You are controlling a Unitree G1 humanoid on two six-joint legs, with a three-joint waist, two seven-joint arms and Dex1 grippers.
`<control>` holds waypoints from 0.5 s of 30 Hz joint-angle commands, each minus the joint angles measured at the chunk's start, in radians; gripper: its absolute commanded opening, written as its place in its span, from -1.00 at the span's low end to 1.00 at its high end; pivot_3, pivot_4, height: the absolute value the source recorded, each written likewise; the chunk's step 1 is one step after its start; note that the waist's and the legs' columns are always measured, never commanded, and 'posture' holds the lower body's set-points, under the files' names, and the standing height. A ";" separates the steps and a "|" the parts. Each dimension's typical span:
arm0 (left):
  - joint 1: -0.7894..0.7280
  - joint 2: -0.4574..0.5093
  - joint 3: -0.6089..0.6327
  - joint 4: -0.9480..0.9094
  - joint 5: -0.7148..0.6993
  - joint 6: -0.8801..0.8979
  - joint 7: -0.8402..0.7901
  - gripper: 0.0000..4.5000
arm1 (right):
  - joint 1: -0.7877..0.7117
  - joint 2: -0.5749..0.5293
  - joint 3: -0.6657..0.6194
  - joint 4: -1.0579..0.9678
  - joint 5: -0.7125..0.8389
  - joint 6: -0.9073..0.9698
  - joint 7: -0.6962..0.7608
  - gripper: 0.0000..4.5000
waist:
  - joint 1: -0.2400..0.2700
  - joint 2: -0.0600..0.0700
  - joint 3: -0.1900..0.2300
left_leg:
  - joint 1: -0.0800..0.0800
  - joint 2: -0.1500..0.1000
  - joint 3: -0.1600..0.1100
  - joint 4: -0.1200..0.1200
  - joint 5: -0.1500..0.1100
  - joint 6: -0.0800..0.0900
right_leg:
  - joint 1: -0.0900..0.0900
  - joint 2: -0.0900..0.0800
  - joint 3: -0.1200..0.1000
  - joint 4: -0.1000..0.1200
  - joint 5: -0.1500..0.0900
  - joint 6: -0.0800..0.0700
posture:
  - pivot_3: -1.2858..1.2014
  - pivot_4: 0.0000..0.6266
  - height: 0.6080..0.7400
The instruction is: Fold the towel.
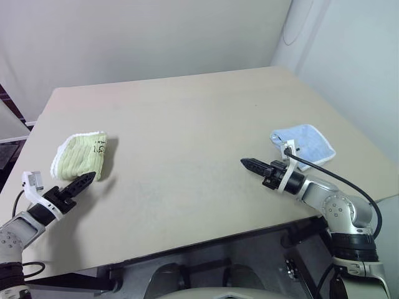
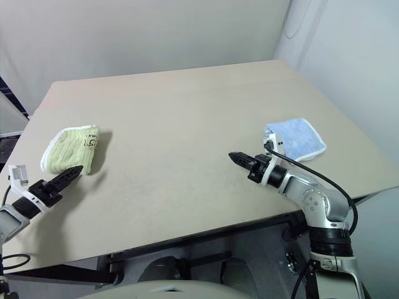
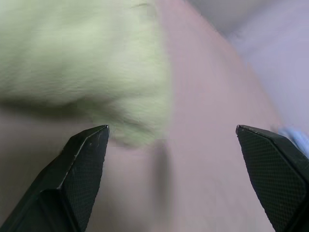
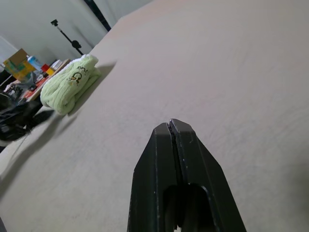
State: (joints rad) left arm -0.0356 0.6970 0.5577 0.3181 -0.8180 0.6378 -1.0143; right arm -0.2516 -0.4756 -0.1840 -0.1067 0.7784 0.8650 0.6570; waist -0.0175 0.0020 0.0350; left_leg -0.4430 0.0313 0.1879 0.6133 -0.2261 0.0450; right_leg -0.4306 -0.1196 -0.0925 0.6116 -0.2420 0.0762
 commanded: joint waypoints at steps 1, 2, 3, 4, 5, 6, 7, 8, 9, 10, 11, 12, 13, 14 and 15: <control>-0.038 0.025 -0.066 -0.087 0.067 -0.182 -0.171 0.98 | 0.007 -0.033 -0.029 -0.079 -0.003 -0.060 0.041 -1.00 | 0.004 0.000 0.000 | 0.000 0.001 0.002 -0.001 0.000 -0.001 | 0.000 0.000 0.000 0.000 0.000 -0.001 | 0.03 -1.00 1.00; -0.054 0.020 -0.083 -0.096 0.079 -0.201 -0.178 0.98 | 0.013 -0.043 -0.030 -0.084 -0.010 -0.079 0.055 -1.00 | 0.004 0.000 0.000 | 0.000 0.001 0.003 -0.002 0.001 -0.001 | 0.000 0.000 0.000 0.000 0.001 -0.001 | 0.03 -1.00 1.00; -0.079 0.012 -0.108 -0.109 0.094 -0.240 -0.207 0.98 | 0.022 -0.056 -0.027 -0.097 -0.018 -0.094 0.073 -1.00 | 0.005 0.000 0.000 | 0.000 0.001 0.004 -0.003 0.001 -0.002 | -0.001 0.000 0.000 0.000 0.001 -0.001 | 0.03 -1.00 1.00; -0.104 -0.001 -0.141 -0.127 0.118 -0.283 -0.223 0.98 | 0.033 -0.071 -0.025 -0.110 -0.029 -0.112 0.087 -1.00 | 0.005 0.000 0.000 | 0.000 0.002 0.005 -0.003 0.001 -0.002 | 0.000 0.000 0.000 0.000 0.001 -0.001 | 0.03 -1.00 1.00; -0.125 -0.013 -0.174 -0.144 0.134 -0.316 -0.242 0.98 | 0.042 -0.083 -0.026 -0.119 -0.040 -0.130 0.095 -1.00 | 0.006 0.000 0.000 | 0.000 0.002 0.005 -0.003 0.001 -0.002 | 0.000 0.000 0.000 0.001 0.001 -0.002 | 0.03 -1.00 1.00; -0.146 -0.026 -0.201 -0.160 0.141 -0.337 -0.263 0.98 | 0.051 -0.093 -0.026 -0.128 -0.055 -0.154 0.100 -1.00 | 0.006 0.000 0.000 | 0.000 0.002 0.005 -0.003 0.002 -0.003 | -0.001 0.000 0.000 0.001 0.001 -0.002 | 0.03 -1.00 1.00; -0.177 -0.049 -0.227 -0.171 0.144 -0.355 -0.272 0.98 | 0.060 -0.103 -0.031 -0.138 -0.067 -0.176 0.103 -1.00 | 0.005 0.000 0.000 | 0.000 0.002 0.005 -0.003 0.002 -0.003 | -0.001 0.000 0.000 0.001 0.001 -0.002 | 0.03 -1.00 1.00; -0.221 -0.083 -0.250 -0.182 0.137 -0.357 -0.261 0.98 | 0.070 -0.115 -0.040 -0.148 -0.066 -0.181 0.108 -1.00 | 0.004 0.000 0.000 | 0.000 0.002 0.006 -0.002 0.003 -0.005 | -0.001 0.000 0.000 0.001 0.001 -0.002 | 0.03 -1.00 1.00; -0.262 -0.115 -0.270 -0.194 0.131 -0.353 -0.245 0.98 | 0.079 -0.127 -0.047 -0.159 -0.069 -0.189 0.112 -1.00 | 0.005 0.000 0.000 | 0.000 0.002 0.005 -0.001 0.005 -0.007 | 0.000 0.000 0.000 0.001 0.001 -0.002 | 0.03 -1.00 1.00; -0.295 -0.143 -0.289 -0.207 0.126 -0.347 -0.233 0.98 | 0.090 -0.139 -0.052 -0.167 -0.076 -0.199 0.113 -1.00 | 0.004 -0.001 0.000 | 0.000 0.002 0.005 0.001 0.005 -0.008 | 0.002 0.000 0.000 0.001 0.001 -0.001 | 0.03 -1.00 1.00; -0.327 -0.173 -0.313 -0.214 0.126 -0.349 -0.229 0.98 | 0.100 -0.151 -0.057 -0.175 -0.085 -0.205 0.111 -1.00 | 0.004 -0.001 0.000 | 0.000 0.002 0.004 0.003 0.005 -0.008 | 0.003 0.000 0.000 0.001 0.001 -0.001 | 0.03 -1.00 1.00; -0.360 -0.206 -0.355 -0.209 0.142 -0.359 -0.245 0.98 | 0.118 -0.169 -0.068 -0.191 -0.089 -0.211 0.116 -1.00 | 0.002 -0.001 0.000 | 0.000 0.002 0.004 0.004 0.005 -0.007 | 0.005 0.000 0.000 0.001 0.001 -0.001 | 0.03 -1.00 1.00; -0.381 -0.227 -0.384 -0.203 0.153 -0.368 -0.258 0.98 | 0.130 -0.181 -0.076 -0.202 -0.090 -0.214 0.120 -1.00 | 0.003 -0.001 0.000 | 0.000 0.002 0.004 0.006 0.005 -0.007 | 0.005 0.000 0.000 0.001 0.001 -0.001 | 0.03 -1.00 1.00; -0.397 -0.248 -0.418 -0.194 0.164 -0.371 -0.278 0.98 | 0.142 -0.191 -0.091 -0.211 -0.084 -0.214 0.120 -1.00 | 0.001 -0.001 0.000 | 0.000 0.002 0.003 0.009 0.004 -0.006 | 0.006 0.000 0.000 0.001 0.001 -0.001 | 0.03 -1.00 1.00; -0.408 -0.264 -0.446 -0.185 0.173 -0.370 -0.295 0.98 | 0.149 -0.196 -0.105 -0.216 -0.076 -0.213 0.118 -1.00 | -0.001 -0.001 0.000 | 0.000 0.003 0.003 0.012 0.003 -0.003 | 0.007 0.001 0.000 0.002 0.001 -0.001 | 0.03 -1.00 1.00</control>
State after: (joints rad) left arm -0.4314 0.4398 0.1472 0.1383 -0.6577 0.2847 -1.2806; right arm -0.0998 -0.6530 -0.2419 -0.2763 0.6898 0.6715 0.7691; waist -0.0185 0.0014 0.0352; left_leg -0.4431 0.0364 0.1913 0.6294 -0.2250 0.0447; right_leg -0.4220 -0.1180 -0.0930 0.6148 -0.2407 0.0754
